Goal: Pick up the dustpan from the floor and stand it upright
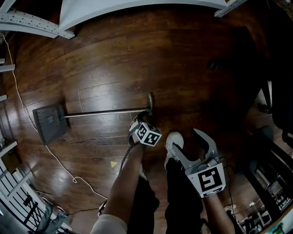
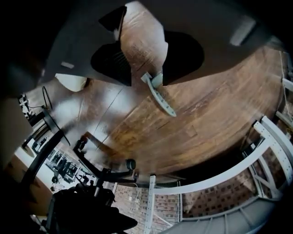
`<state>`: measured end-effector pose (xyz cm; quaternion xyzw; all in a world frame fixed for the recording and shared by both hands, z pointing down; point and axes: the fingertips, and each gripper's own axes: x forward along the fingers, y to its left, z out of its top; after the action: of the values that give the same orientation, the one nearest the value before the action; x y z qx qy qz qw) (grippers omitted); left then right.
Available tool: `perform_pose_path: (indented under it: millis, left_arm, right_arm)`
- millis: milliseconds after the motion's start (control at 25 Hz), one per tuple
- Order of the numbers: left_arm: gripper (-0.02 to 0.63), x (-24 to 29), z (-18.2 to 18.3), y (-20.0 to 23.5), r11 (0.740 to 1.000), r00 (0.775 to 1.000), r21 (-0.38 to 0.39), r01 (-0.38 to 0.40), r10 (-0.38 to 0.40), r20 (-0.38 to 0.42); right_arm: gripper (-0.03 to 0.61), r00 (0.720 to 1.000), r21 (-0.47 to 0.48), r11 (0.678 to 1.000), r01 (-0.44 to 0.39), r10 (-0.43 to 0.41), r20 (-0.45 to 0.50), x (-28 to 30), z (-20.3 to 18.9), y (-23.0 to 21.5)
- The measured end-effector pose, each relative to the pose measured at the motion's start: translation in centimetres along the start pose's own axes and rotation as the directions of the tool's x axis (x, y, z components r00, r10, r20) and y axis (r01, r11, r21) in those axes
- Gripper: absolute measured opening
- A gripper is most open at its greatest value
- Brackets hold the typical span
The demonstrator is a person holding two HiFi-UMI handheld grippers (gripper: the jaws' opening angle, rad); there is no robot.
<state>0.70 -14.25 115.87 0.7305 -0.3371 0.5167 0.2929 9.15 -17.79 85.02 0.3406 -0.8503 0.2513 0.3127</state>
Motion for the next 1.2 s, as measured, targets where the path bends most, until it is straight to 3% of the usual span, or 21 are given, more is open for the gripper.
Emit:
perform_pose_path:
  millis: [160, 200, 320, 440, 640, 880, 1040, 1200]
  left_arm:
    - [0.215, 4.5, -2.2, -0.1, 0.989, 0.996, -0.140, -0.039, 0.027, -0.085]
    - [0.167, 4.8, -2.2, 0.2, 0.985, 0.995, -0.157, -0.073, 0.061, -0.082]
    - [0.163, 5.1, -1.6, 0.9, 0.973, 0.988, -0.181, -0.146, 0.136, -0.068]
    - [0.103, 5.5, -1.1, 0.8, 0.958, 0.988, -0.246, -0.148, 0.132, -0.078]
    - [0.095, 4.2, 0.0, 1.3, 0.924, 0.993, -0.362, -0.119, 0.106, -0.056]
    - [0.091, -3.8, 3.4, 0.2, 0.914, 0.997, -0.406, -0.031, 0.054, 0.046]
    - [0.091, -12.8, 8.3, -1.0, 0.902, 0.991, -0.428, 0.059, -0.002, 0.132]
    - [0.087, -24.4, 12.0, -2.2, 0.887, 0.970, -0.438, 0.148, -0.043, 0.241]
  right_arm:
    - [0.275, 1.000, -0.019, 1.000, 0.001, -0.001, 0.002, 2.6, -2.0, -1.3]
    - [0.275, 1.000, -0.024, 1.000, 0.003, -0.003, -0.001, 2.8, -2.2, -1.4]
    - [0.275, 1.000, -0.041, 0.999, 0.006, -0.006, -0.011, 2.8, -2.3, -1.6]
    - [0.275, 1.000, -0.057, 0.998, 0.010, -0.012, -0.023, 2.6, -2.4, -1.7]
    - [0.275, 1.000, -0.020, 1.000, 0.017, -0.018, -0.023, 1.5, -1.6, -1.2]
    - [0.275, 1.000, 0.015, 0.999, 0.031, -0.031, -0.002, -2.8, 2.1, 0.7]
    - [0.275, 0.999, 0.006, 0.999, 0.032, -0.033, 0.025, -7.3, 9.3, 1.6]
    - [0.275, 0.996, 0.002, 0.999, 0.042, -0.042, 0.080, -12.9, 17.1, 4.0]
